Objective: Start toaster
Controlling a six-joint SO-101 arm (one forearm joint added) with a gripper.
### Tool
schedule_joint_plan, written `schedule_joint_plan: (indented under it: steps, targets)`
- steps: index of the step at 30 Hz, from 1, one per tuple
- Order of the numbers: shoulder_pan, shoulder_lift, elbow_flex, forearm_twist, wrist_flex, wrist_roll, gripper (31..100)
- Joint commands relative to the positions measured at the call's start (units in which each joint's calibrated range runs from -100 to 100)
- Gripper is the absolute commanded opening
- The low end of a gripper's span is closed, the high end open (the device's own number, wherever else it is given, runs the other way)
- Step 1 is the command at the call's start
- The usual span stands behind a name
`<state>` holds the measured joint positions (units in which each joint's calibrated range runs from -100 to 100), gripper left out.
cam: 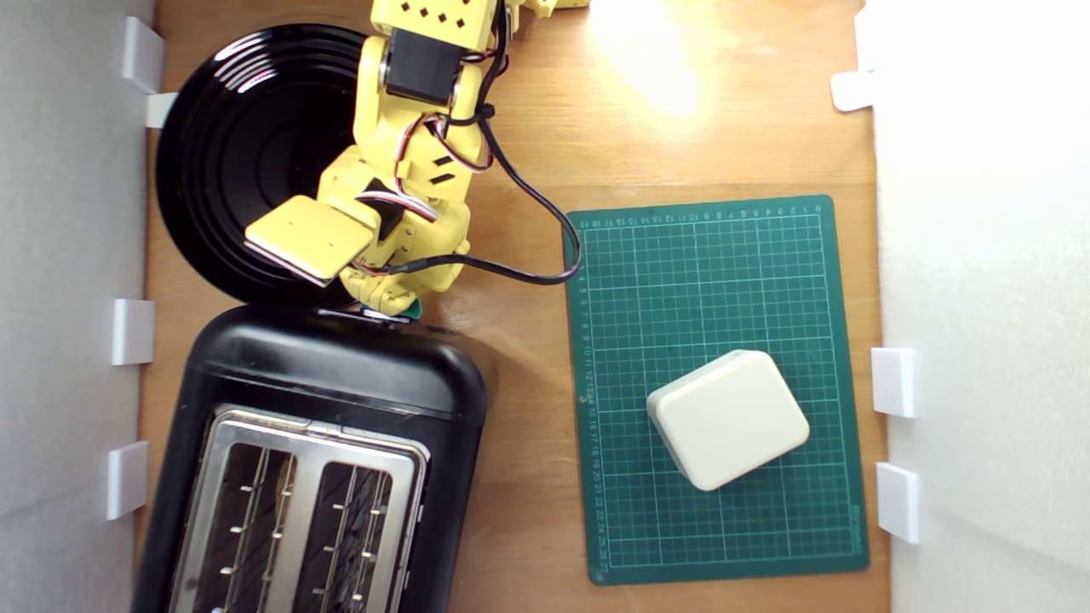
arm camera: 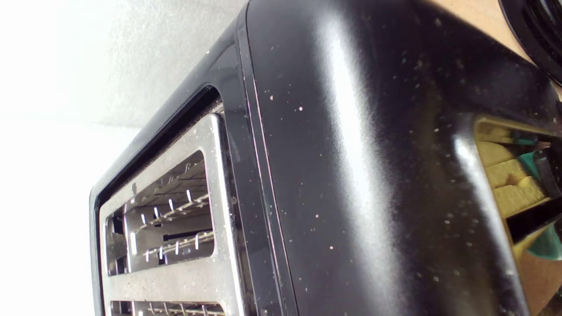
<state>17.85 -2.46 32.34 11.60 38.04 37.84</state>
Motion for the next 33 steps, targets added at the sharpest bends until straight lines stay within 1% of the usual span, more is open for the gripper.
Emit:
schedule_joint_plan:
  steps: [1, 9, 13, 16, 24, 29, 33]
  targets:
    - [-0.47, 12.95, 2.96, 0.59, -0.4, -0.49, 31.4]
    - [-1.82, 11.95, 2.41, 0.5, -0.31, -0.75, 31.4]
    - [-2.37, 9.62, -0.95, 0.03, -0.14, -1.01, 31.4]
    - [-2.45, 8.29, -3.77, 0.59, -0.06, -2.22, 31.3]
    - [-3.48, 7.79, -16.67, 0.59, 9.28, -2.53, 31.3]
    - [-4.52, 7.04, -19.31, 0.59, 10.74, -2.58, 31.3]
    - [-4.67, 2.79, -19.12, 0.5, 10.57, -2.48, 31.3]
